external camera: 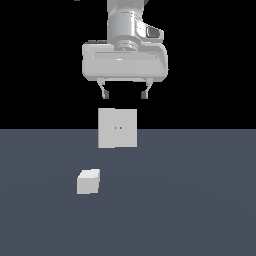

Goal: Plug the charger into the wall socket.

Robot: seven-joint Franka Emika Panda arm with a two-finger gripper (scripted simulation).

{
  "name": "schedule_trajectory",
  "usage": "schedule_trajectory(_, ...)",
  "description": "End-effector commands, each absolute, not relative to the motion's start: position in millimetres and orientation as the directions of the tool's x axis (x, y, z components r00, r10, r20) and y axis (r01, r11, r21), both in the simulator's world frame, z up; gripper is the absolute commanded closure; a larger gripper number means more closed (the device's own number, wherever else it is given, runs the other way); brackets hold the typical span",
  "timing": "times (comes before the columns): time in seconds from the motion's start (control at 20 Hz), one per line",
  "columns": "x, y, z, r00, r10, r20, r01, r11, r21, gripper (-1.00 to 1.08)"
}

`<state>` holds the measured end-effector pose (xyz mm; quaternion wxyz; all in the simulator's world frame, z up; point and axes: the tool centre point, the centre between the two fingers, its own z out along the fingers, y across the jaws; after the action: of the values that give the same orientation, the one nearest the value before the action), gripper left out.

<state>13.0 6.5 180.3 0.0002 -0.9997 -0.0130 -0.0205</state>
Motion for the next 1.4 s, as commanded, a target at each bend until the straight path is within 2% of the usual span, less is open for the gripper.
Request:
schedule_trajectory(0.0, 13, 6, 180, 0.999, 0.026, 0.041, 0.026, -1.0, 0.0, -0.92)
schedule_trajectory(0.6, -2, 15, 166, 0.997, 0.042, 0.069, 0.042, -0.999, -0.001, -0.92)
schedule_trajectory(1.35, -54, 45, 109, 0.98, 0.099, 0.171, 0.102, -0.995, -0.004, -0.92)
